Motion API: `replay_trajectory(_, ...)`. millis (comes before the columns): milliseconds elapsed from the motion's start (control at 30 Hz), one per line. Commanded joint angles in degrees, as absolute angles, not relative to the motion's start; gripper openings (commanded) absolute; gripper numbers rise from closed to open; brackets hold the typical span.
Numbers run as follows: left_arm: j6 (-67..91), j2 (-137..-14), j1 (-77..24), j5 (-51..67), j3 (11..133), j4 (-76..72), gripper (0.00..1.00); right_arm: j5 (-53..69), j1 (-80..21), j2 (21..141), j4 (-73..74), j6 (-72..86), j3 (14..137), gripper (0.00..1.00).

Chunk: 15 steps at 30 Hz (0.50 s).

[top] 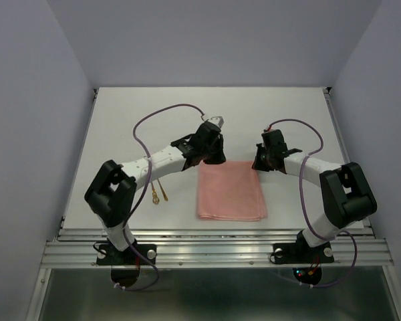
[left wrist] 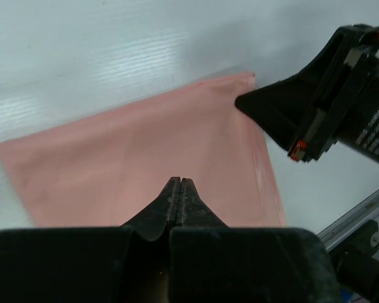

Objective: Fold the napkin into a case and place the utensils inside
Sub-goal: Pick up the lower triangle-folded napkin from the center of the board.

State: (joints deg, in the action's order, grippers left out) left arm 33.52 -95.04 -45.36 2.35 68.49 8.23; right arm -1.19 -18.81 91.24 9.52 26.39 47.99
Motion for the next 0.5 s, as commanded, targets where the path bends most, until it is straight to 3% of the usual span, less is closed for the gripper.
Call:
replay_trajectory(0, 33.1, -102.9, -45.6, 8.6, 75.0, 1.7, 0.0, -0.5, -18.5, 91.1, 7.6, 26.0, 49.8, 0.01)
replay_trajectory(200, 36.3, -117.8, -45.6, 12.1, 88.1, 1.5, 0.0, 1.6, -18.5, 91.3, 7.5, 26.5, 49.9, 0.01)
replay_trajectory(467, 37.4, -123.2, -45.7, 13.0, 91.5, 0.4, 0.0, 2.5, -18.5, 92.7, 7.5, 26.5, 50.4, 0.01)
